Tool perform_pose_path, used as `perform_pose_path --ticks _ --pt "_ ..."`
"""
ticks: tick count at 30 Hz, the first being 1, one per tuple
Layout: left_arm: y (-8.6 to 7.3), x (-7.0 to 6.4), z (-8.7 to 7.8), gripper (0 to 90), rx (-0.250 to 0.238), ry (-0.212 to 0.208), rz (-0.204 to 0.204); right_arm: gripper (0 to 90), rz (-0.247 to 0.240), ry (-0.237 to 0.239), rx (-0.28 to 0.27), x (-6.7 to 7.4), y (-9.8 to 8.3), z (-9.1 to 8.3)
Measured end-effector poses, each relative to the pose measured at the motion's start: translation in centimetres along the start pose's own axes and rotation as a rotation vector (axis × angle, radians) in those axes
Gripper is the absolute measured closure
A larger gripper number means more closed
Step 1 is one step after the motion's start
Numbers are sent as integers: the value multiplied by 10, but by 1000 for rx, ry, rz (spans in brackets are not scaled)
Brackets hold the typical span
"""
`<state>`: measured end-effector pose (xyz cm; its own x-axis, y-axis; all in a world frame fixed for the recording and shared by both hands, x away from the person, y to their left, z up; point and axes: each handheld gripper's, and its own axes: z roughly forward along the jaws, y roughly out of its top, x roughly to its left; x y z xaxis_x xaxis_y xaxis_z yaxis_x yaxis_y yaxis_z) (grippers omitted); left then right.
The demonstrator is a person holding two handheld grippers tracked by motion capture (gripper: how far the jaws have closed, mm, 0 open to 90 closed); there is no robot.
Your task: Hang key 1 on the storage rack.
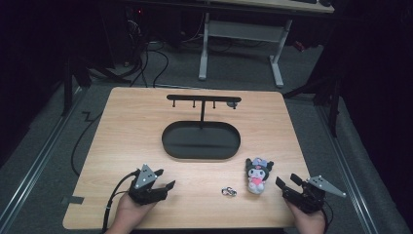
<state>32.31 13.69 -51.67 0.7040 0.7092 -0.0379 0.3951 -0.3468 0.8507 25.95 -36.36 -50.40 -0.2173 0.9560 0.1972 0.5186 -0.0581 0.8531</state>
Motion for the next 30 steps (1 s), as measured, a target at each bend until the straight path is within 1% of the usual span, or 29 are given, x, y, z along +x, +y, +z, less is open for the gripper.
perform_pose_path --ticks 1,2,3,5,6,7,9,11,13,14,16,17,18,19,20,21,22,23,25,28,29,30 --pt "-1 4 0 385 -3 -1 -23 330 -11 -4 8 2 0 1" --pt "-1 4 0 384 -3 -1 -23 343 -20 -5 11 5 -1 2" --pt "-2 8 1 380 -9 1 -36 353 -37 -5 10 8 -1 3" --pt "-1 8 1 374 -13 1 -26 359 -58 -15 15 12 -2 2" --pt "-1 8 1 370 -13 1 -26 359 -58 -15 15 12 -2 2" --pt "-1 9 1 369 -21 -3 -33 359 -76 -22 28 15 -3 2" --pt "0 11 0 369 -24 2 -39 360 -88 -21 34 16 -3 2" --pt "0 13 -3 369 -28 18 -35 362 -93 -19 33 17 -4 1" --pt "0 14 -5 365 -24 21 -32 365 -94 -16 34 16 -4 1" --pt "-1 18 -11 364 -15 12 -32 380 -90 -12 33 16 -4 0" --pt "-5 23 -17 361 -1 22 -19 399 -95 -7 33 15 -5 -1" --pt "-8 26 -20 359 7 31 -24 410 -98 -5 36 15 -5 -1" --pt "-11 30 -21 359 9 35 -45 426 -91 -2 40 15 -6 -1" --pt "-11 30 -21 366 9 35 -45 426 -91 -2 40 15 -6 -1" --pt "-13 37 -23 373 7 41 -95 483 -90 10 53 14 -6 0" --pt "-13 37 -23 374 7 41 -95 483 -90 10 53 14 -6 0" --pt "-13 39 -24 375 -13 55 -110 567 -84 20 59 15 -6 1" --pt "-14 38 -23 374 -15 67 -100 606 -77 28 66 16 -5 1" --pt "-14 38 -22 361 -6 74 -88 727 -84 40 77 19 -4 2" --pt "-15 37 -20 340 -4 74 -84 869 -125 41 71 28 -1 1" --pt "-14 37 -20 340 -6 75 -81 900 -141 39 64 31 0 0" --pt "-14 36 -20 340 -6 73 -80 900 -150 42 59 35 1 0"
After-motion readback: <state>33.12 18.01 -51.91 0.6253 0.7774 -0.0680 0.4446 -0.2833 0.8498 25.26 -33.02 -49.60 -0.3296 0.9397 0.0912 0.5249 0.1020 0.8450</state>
